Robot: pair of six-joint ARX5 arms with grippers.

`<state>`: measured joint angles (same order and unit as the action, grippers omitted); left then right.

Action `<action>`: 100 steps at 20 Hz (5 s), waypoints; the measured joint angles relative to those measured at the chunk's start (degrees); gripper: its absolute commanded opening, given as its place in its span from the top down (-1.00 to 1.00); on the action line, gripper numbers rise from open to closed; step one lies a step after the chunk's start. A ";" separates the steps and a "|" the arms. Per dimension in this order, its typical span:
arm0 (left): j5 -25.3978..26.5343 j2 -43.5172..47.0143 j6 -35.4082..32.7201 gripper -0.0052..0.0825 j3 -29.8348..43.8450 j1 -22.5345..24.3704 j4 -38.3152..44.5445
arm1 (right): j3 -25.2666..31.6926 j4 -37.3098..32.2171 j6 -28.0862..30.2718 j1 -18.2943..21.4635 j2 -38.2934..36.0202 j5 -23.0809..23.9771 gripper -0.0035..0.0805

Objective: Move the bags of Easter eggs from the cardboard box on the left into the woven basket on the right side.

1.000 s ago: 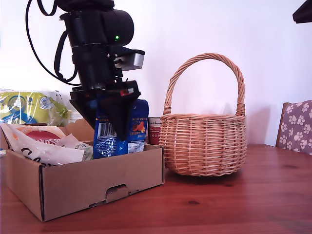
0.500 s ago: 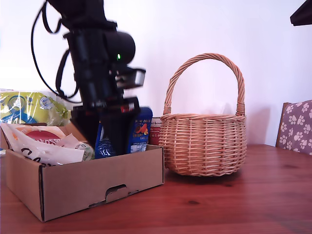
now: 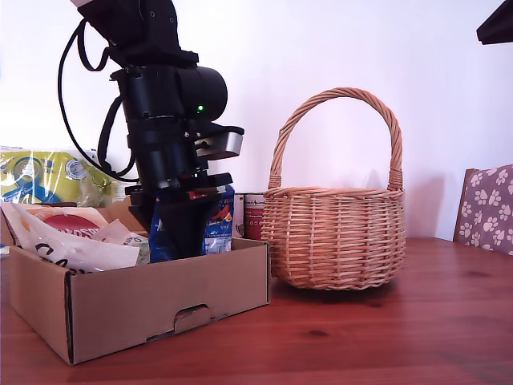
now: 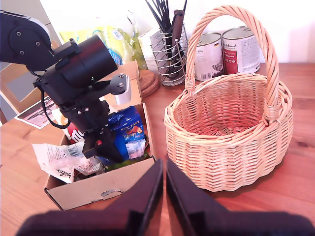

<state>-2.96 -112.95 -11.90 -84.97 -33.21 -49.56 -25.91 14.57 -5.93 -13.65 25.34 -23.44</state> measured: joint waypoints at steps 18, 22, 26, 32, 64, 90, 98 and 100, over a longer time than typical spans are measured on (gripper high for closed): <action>-7.08 22.05 1.95 0.93 0.17 0.46 13.05 | 0.00 0.00 0.00 0.00 0.00 0.00 0.95; -12.70 20.59 5.01 0.93 0.17 -2.08 25.55 | 0.00 0.00 0.00 0.00 0.00 0.00 0.95; -13.27 14.93 6.95 0.93 0.17 -5.27 36.59 | 0.00 0.02 0.00 0.00 0.00 0.00 0.95; -13.09 5.51 8.50 0.93 0.20 -7.89 50.10 | 0.00 0.00 0.00 0.00 0.00 0.00 0.95; 10.84 -4.48 7.02 0.47 -17.35 -7.28 20.11 | 0.00 -0.02 0.00 0.00 0.00 -0.22 0.95; -21.49 37.70 -21.99 -0.37 19.63 9.27 -2.91 | 0.00 0.02 0.00 0.00 1.70 -0.22 0.95; -13.81 31.71 -32.61 -0.37 19.63 4.07 0.35 | 0.00 0.00 0.00 0.00 1.88 -0.22 0.95; -13.11 30.23 -34.01 -0.38 19.63 3.56 0.28 | 0.00 0.00 0.00 0.00 1.90 -0.22 0.95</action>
<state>-16.08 -82.72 -45.91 -65.34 -29.65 -49.28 -25.91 14.57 -5.93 -13.65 27.24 -23.66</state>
